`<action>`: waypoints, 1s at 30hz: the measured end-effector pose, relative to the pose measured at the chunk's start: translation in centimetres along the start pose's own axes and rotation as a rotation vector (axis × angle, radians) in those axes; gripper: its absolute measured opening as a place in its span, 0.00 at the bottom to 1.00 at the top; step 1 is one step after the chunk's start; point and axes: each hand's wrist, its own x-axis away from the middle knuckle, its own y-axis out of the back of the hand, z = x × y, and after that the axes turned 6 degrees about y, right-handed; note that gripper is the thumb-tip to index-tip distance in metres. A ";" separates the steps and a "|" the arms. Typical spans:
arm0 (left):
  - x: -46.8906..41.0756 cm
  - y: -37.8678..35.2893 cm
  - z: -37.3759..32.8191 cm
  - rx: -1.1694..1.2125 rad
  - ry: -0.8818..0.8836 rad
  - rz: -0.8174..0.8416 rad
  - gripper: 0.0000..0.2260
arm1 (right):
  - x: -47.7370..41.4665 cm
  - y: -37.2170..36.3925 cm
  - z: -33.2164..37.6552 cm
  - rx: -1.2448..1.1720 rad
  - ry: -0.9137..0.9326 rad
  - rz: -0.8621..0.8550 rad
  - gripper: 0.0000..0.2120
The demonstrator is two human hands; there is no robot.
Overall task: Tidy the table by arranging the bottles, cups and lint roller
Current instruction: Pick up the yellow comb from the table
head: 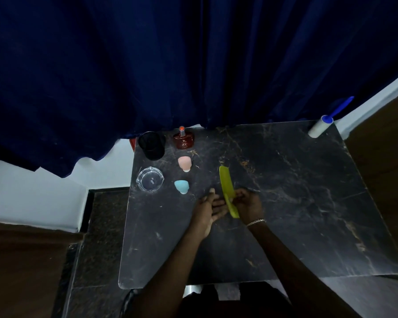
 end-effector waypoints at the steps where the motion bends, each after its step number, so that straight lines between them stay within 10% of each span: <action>1: 0.2 -0.1 -0.7 0.011 0.014 0.019 0.16 | -0.1 0.4 0.4 0.015 0.068 -0.017 0.07; 11: -0.8 -1.6 -3.4 -0.178 -0.152 0.022 0.17 | -2.7 1.9 1.4 0.160 0.399 -0.071 0.14; 21: -6.0 -4.7 -5.0 -0.343 -0.337 -0.198 0.14 | -8.1 0.9 1.3 -0.170 -0.042 0.134 0.29; 30: -11.4 -5.4 -7.0 -0.631 -0.446 -0.411 0.12 | -15.4 -2.5 0.2 -0.083 -0.070 0.195 0.23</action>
